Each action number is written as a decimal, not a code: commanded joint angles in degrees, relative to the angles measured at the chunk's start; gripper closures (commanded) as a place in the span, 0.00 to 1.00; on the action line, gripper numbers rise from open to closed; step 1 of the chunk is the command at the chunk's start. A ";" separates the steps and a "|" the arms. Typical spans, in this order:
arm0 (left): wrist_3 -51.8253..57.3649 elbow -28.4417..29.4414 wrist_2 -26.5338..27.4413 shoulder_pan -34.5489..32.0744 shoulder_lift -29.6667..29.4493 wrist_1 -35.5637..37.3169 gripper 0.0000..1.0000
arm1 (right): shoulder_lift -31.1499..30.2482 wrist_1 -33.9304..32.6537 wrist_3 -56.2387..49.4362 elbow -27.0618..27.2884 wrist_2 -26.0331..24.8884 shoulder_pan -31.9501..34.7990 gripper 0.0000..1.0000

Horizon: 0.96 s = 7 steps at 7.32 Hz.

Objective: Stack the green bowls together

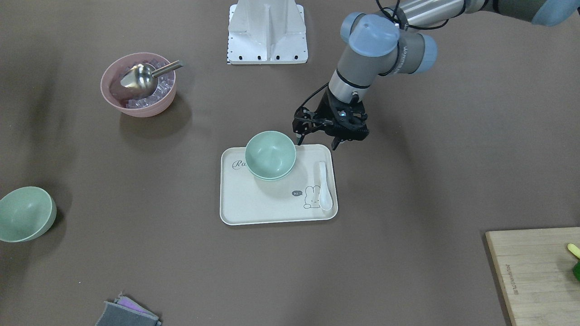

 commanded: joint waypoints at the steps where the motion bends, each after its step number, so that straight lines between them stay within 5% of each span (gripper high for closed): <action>1: 20.08 -6.97 -9.65 -10.48 14.69 1.31 0.03 | 3.47 -0.13 -0.63 -4.67 0.02 -0.07 0.01; 3: 36.08 -7.63 -22.44 -23.90 24.74 1.40 0.03 | 11.02 -0.13 0.07 -14.06 -0.76 0.02 0.05; 5: 51.73 -6.66 -23.47 -31.23 35.20 1.22 0.02 | 15.17 0.13 3.67 -19.09 -2.34 0.02 0.10; 7: 57.17 -3.14 -22.86 -34.24 37.61 0.78 0.02 | 16.32 9.49 8.56 -25.59 -2.70 -0.33 0.15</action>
